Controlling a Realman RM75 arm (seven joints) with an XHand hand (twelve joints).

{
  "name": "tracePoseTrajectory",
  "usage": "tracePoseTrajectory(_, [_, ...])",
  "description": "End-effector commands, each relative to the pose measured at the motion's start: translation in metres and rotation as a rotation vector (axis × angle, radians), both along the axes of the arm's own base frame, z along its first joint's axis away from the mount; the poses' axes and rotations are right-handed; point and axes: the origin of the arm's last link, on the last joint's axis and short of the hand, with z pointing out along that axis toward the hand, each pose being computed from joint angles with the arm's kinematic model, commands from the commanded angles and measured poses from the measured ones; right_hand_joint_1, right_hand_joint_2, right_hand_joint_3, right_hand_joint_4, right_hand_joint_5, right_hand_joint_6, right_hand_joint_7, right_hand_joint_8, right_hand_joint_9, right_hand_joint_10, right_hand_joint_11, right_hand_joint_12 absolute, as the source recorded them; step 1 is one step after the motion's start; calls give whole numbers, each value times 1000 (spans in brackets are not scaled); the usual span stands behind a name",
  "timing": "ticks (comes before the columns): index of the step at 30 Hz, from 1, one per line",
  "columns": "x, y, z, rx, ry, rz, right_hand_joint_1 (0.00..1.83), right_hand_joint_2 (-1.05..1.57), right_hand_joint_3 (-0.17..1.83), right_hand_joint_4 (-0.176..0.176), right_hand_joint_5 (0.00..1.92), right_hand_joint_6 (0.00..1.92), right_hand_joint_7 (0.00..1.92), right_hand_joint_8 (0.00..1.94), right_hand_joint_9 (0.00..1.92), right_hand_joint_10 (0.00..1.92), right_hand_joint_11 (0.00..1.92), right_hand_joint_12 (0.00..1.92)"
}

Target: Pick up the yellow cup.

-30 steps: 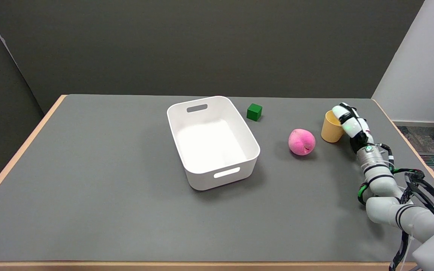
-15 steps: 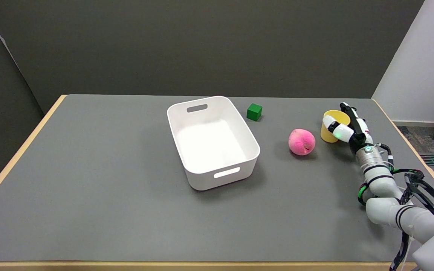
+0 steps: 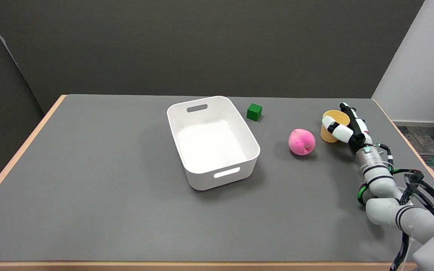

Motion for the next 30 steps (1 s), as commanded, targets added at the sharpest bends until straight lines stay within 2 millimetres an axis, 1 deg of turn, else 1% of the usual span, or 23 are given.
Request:
tracePoseTrajectory(1, [0, 2, 0, 0, 0, 5, 763, 583, 1000, -30, 10, 195, 3, 112, -1, 175, -1, 533])
tracePoseTrajectory(9, [-2, 6, 0, -1, 0, 12, 641, 568, 991, -39, 11, 188, -1, 128, -1, 175, -1, 536])
tracePoseTrajectory(12, [-3, 8, 0, 0, 2, 8, 544, 555, 967, -37, -1, 210, -1, 110, -1, 182, -1, 514])
tracePoseTrajectory(17, [-3, 8, 0, 14, 22, -6, 477, 532, 954, -42, -1, 205, -1, 106, -1, 182, -1, 519])
tracePoseTrajectory(18, [-3, 7, 0, 19, 28, -10, 480, 528, 954, -43, 1, 196, 0, 101, -1, 176, -1, 519])
tracePoseTrajectory(20, [-3, 7, -1, 29, 36, -18, 558, 511, 961, -44, 26, 105, 15, 61, -1, 106, -1, 515])
tracePoseTrajectory(22, [-3, 6, -2, 39, 43, -24, 562, 516, 962, -43, 33, 82, 22, 36, -1, 82, -1, 503])
tracePoseTrajectory(24, [-3, 5, -3, 44, 46, -32, 578, 518, 951, -47, 25, 86, -1, 47, -1, 95, -1, 493])
tracePoseTrajectory(26, [-3, 4, -4, 51, 51, -37, 538, 515, 936, -51, 2, 112, -1, 15, -1, 104, -1, 483])
tracePoseTrajectory(30, [-4, 4, -4, 56, 52, -45, 648, 532, 943, -64, -1, 71, -1, 4, -1, 64, -1, 469])
